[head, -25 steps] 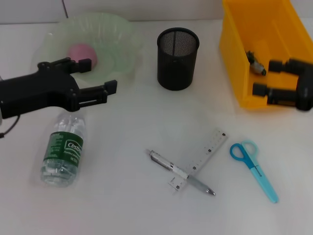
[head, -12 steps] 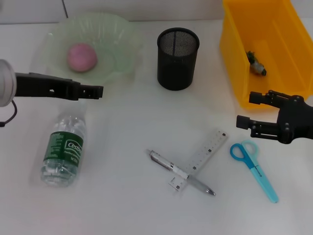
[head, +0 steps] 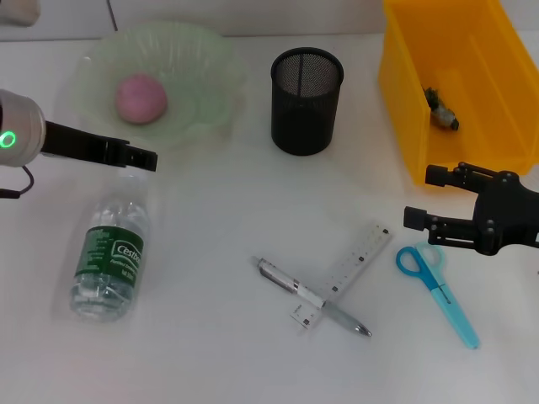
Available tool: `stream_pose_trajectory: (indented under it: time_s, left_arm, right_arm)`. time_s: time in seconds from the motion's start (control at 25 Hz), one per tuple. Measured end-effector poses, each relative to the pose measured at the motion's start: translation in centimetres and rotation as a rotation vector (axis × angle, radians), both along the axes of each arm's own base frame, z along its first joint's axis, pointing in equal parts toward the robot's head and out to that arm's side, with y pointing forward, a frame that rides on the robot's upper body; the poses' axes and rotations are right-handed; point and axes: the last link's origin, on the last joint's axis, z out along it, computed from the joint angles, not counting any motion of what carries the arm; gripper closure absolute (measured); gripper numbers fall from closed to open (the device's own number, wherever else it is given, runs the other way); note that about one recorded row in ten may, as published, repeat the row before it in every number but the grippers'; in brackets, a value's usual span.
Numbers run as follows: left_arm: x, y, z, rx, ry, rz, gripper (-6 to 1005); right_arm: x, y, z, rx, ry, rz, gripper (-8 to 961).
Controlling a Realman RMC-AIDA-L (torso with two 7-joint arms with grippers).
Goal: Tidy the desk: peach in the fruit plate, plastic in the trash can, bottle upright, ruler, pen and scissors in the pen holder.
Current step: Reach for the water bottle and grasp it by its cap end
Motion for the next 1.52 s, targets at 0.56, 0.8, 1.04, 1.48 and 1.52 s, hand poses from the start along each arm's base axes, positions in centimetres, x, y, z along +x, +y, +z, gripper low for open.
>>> stream_pose_trajectory:
  time_s: [0.56,0.8,1.04,1.48,1.52]
  left_arm:
    - [-1.6,1.6,-1.5,-0.014,0.035,0.052,180]
    - [-2.1,1.9,-2.3,-0.019,0.042,0.060,182]
    - [-2.5,1.9,-2.5,-0.021,0.046,0.063,183]
    - [-2.2,1.7,-3.3,-0.074,0.109,0.019,251]
    - [-2.2,1.7,-3.3,-0.074,0.109,0.019,272]
  right_arm:
    - [0.0,0.1,0.0,0.003,-0.003,-0.002,113]
    - [-0.1,0.4,-0.2,-0.001,0.002,-0.003,113]
    - [-0.1,0.4,-0.3,-0.005,0.005,-0.006,114]
    - [-0.1,0.4,-0.4,-0.006,0.008,-0.012,114]
    - [-0.1,0.5,-0.4,-0.005,0.007,-0.014,114]
